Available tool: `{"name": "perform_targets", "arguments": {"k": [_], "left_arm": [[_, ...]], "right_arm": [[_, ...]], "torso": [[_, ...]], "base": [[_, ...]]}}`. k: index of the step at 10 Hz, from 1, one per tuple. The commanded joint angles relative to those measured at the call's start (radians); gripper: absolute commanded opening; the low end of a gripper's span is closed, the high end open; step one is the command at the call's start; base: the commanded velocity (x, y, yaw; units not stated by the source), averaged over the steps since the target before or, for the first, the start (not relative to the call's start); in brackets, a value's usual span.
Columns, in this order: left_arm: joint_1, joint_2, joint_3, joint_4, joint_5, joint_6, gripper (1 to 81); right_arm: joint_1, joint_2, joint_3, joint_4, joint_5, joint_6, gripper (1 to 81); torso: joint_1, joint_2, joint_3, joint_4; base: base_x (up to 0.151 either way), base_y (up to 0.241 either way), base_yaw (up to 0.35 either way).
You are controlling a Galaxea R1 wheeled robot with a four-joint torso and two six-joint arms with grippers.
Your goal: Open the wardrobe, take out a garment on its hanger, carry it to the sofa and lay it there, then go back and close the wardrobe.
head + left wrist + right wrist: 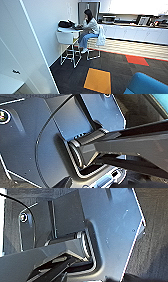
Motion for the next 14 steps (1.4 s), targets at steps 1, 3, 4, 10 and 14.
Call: {"name": "perform_targets", "arguments": {"k": [1,3,4,10,14], "left_arm": [[-0.020,0.004,0.006,0.002,0.032,-0.006,81.1],[-0.020,0.001,0.004,0.000,0.030,-0.009,81.1],[-0.020,0.003,0.004,0.000,0.030,-0.009,81.1],[-0.020,0.017,0.006,-0.140,0.030,-0.010,81.1],[-0.020,0.021,0.006,-0.166,0.027,-0.009,81.1]], "right_arm": [[0.020,0.005,0.002,-0.001,-0.071,-0.005,81.1],[0.020,0.009,0.002,-0.003,-0.074,-0.005,81.1],[0.020,0.011,0.007,-0.003,-0.076,-0.005,81.1],[0.025,-0.002,0.002,-0.010,-0.074,-0.010,81.1],[0.021,0.006,0.005,-0.032,-0.077,-0.011,81.1]], "torso": [[0.001,0.000,0.000,0.000],[0.001,0.000,0.000,0.000],[0.001,0.000,0.000,0.000],[0.001,0.000,0.000,0.000],[0.001,0.000,0.000,0.000]], "base": [[0.000,0.000,0.279],[0.000,0.000,0.279],[0.000,0.000,0.279],[0.000,0.000,0.279],[0.000,0.000,0.280]]}}
